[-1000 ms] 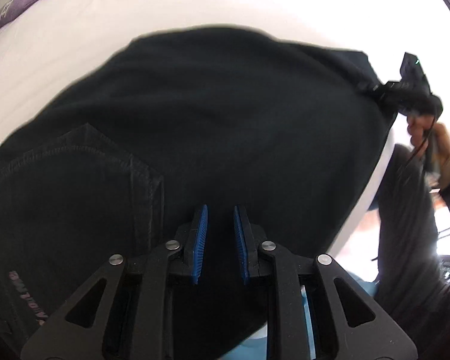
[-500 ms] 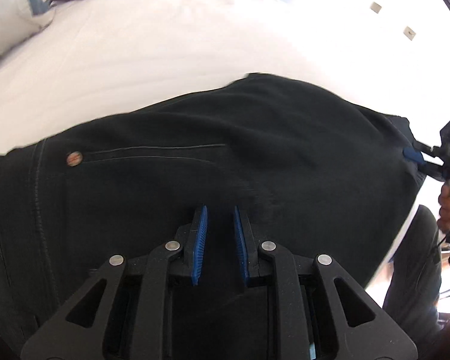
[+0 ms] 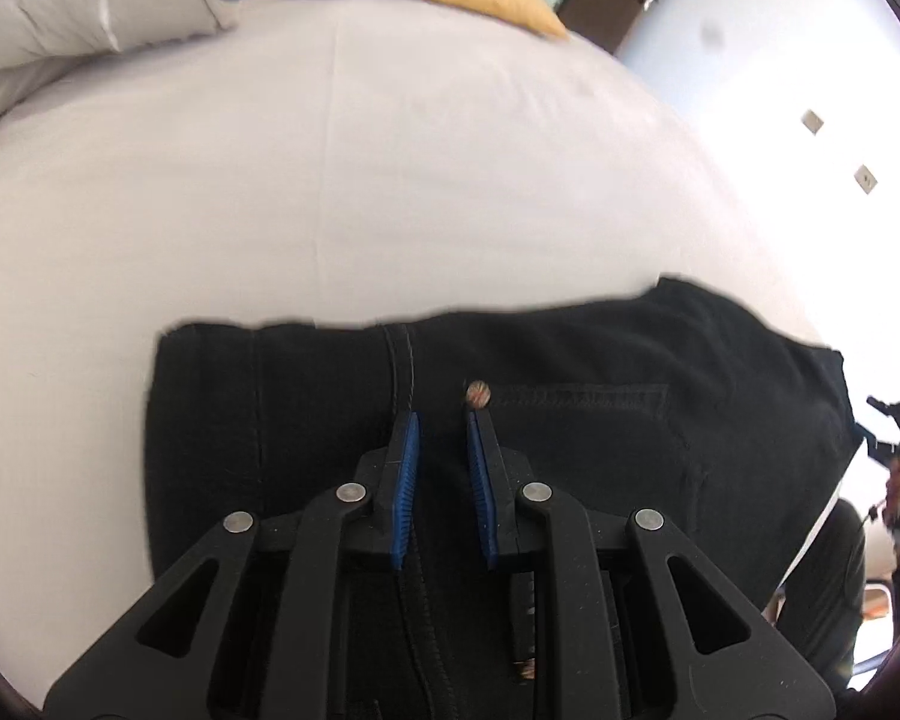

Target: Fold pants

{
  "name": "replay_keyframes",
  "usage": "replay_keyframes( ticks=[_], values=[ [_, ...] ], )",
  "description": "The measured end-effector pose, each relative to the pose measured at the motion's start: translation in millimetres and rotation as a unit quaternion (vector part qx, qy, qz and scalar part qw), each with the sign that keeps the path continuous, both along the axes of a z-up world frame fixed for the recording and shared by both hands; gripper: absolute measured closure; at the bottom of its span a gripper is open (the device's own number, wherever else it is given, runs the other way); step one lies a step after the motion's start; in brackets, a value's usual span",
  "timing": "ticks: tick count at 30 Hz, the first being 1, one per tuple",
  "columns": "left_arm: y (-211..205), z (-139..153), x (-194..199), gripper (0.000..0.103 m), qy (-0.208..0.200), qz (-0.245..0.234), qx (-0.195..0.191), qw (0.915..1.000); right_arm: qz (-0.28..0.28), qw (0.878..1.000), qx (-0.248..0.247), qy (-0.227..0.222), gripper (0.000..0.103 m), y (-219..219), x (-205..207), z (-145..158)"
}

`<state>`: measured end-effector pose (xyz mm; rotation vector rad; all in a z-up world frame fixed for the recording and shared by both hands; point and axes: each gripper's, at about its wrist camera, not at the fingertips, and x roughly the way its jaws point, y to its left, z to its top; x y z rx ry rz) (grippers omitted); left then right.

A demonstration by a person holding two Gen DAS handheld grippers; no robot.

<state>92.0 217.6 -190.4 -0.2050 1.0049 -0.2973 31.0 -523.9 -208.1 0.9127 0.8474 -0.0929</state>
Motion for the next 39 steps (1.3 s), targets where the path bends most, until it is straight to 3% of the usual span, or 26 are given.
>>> replay_keyframes(
  ticks=[3, 6, 10, 13, 18, 23, 28, 33, 36, 39],
  values=[
    [-13, 20, -2, 0.085, -0.024, -0.001, -0.012, 0.9996, -0.036, 0.999, 0.022, -0.034, 0.042, 0, -34, 5],
    [-28, 23, 12, 0.085, -0.02, -0.01, -0.024, 0.9995, -0.077, 0.994, 0.062, -0.055, 0.042, -5, -59, -4],
    [-87, -10, 35, 0.085, 0.011, -0.02, -0.014, 0.9997, -0.113, 0.99, 0.084, -0.03, 0.042, -6, -72, -25],
    [-101, -46, 41, 0.085, 0.042, -0.007, -0.004, 0.9991, -0.16, 0.979, 0.122, -0.042, 0.042, -23, -87, -41],
    [-96, -53, 42, 0.085, 0.044, 0.003, -0.044, 0.9981, -0.166, 0.974, 0.144, -0.048, 0.042, -33, -79, -54],
    [-105, -53, 47, 0.085, 0.054, -0.002, -0.026, 0.9982, -0.163, 0.973, 0.153, -0.053, 0.042, -37, -64, -60],
    [-99, -49, 43, 0.085, 0.056, 0.003, -0.024, 0.9981, -0.16, 0.965, 0.185, -0.093, 0.042, -33, -53, -69],
    [-99, -48, 44, 0.085, 0.061, 0.001, -0.019, 0.9979, -0.194, 0.938, 0.243, -0.151, 0.042, -31, -54, -84],
    [-101, -48, 44, 0.085, 0.062, 0.002, -0.019, 0.9979, -0.198, 0.938, 0.236, -0.158, 0.043, -25, -49, -79],
    [-102, -49, 44, 0.085, 0.063, 0.004, -0.021, 0.9978, -0.193, 0.939, 0.238, -0.158, 0.058, -19, -39, -80]
  ],
)
